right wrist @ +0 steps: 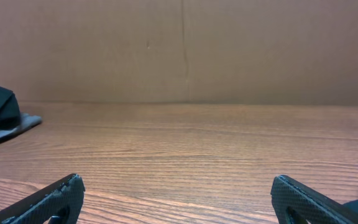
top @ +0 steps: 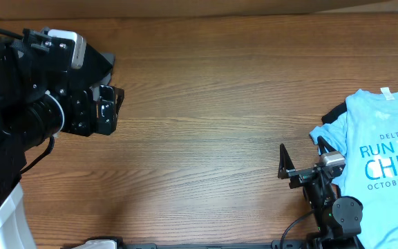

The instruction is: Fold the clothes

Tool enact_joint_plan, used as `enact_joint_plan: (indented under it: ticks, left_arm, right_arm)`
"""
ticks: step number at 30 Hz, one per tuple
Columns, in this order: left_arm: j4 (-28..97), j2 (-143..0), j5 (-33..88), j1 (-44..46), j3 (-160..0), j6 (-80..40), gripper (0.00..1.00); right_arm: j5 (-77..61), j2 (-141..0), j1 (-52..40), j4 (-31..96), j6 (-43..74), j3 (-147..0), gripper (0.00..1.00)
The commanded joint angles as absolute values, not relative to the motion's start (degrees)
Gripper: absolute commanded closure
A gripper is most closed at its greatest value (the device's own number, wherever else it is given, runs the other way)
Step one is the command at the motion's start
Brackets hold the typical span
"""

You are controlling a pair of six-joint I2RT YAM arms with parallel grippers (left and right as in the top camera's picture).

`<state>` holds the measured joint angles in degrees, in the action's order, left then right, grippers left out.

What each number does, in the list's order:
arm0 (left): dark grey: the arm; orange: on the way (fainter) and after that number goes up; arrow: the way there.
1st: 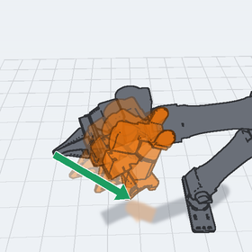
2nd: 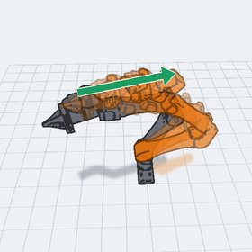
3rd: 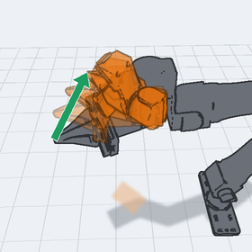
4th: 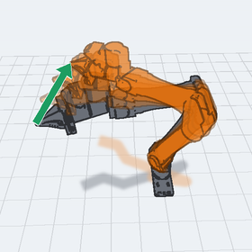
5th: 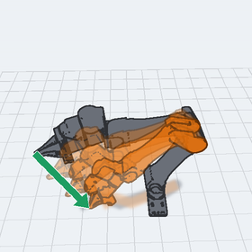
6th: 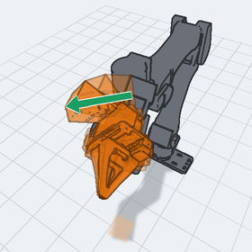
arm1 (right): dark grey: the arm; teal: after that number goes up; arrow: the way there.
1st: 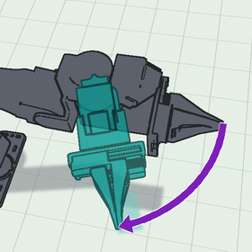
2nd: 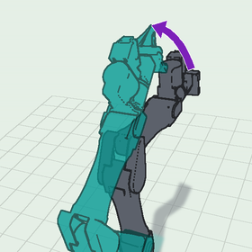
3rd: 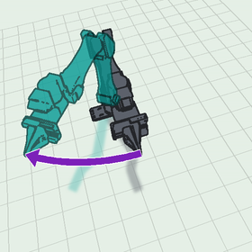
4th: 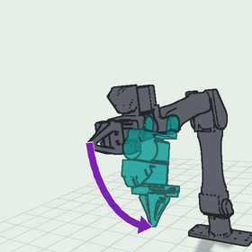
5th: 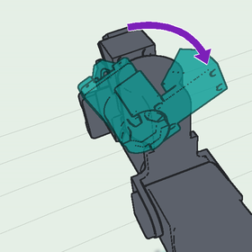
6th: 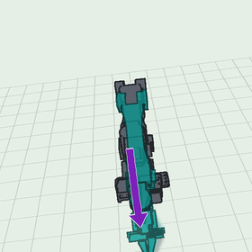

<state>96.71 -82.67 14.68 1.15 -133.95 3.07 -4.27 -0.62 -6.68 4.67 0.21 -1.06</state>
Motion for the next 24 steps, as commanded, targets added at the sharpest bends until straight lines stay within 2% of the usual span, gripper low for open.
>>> enact_joint_plan:
  ticks: [1, 17, 20, 24]
  left_arm:
    - [96.8, -82.5, 14.4, 1.5, -133.9, 2.2, 0.0]
    - [96.4, -82.4, 14.0, 1.5, -133.9, 2.7, 0.0]
    - [93.5, -82.1, 14.0, 1.5, -133.8, 2.6, 0.0]
    - [83.5, -81.0, 14.2, 1.5, -131.3, 2.6, 0.0]
  right_arm:
    - [-4.6, -0.2, -6.3, 4.4, 0.2, -0.4, 0.0]
    - [-4.6, -0.2, -6.3, 4.4, 0.2, -0.4, 0.0]
    - [-4.6, -0.2, -6.3, 4.4, 0.2, -0.4, 0.0]
    - [-4.6, -0.2, -6.3, 4.4, 0.2, -0.4, 0.0]
